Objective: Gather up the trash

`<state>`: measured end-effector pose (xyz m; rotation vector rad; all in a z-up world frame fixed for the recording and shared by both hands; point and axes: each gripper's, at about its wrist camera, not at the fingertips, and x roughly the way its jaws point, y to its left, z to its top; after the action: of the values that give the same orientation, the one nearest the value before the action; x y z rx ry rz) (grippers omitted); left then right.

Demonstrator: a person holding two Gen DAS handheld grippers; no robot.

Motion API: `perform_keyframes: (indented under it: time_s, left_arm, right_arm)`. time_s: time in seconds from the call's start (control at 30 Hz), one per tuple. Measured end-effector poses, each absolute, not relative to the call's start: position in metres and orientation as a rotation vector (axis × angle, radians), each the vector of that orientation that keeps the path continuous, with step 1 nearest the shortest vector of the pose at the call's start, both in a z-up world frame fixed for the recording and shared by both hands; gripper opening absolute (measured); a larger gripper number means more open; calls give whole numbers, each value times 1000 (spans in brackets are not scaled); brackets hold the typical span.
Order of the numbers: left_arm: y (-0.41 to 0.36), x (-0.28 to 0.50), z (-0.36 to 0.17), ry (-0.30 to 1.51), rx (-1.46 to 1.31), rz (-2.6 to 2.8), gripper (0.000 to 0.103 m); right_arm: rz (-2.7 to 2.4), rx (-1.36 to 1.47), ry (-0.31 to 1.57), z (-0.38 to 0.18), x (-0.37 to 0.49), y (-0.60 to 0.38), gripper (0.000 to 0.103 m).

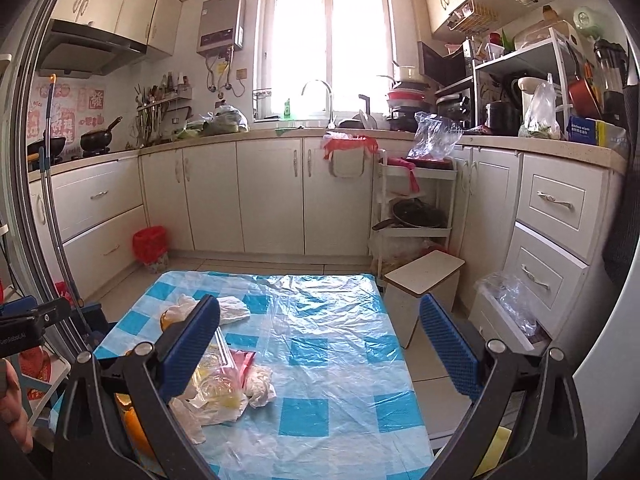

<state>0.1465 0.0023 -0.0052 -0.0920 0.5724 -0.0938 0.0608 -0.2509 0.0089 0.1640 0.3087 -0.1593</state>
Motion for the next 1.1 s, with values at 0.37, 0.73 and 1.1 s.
perform_keyframes:
  time_s: [0.37,0.73,1.1]
  left_arm:
    - [8,148,-12,594,-85,-73,92]
    - [19,148,-13,601,-104,-65,92]
    - [24,151,-16,612,-94,-58,92]
  right_arm:
    - [-155,174,311,9,52,-258,96]
    - [-147,145,319,5,52,-250,96]
    - [-127,123,312,5,53,-244,96]
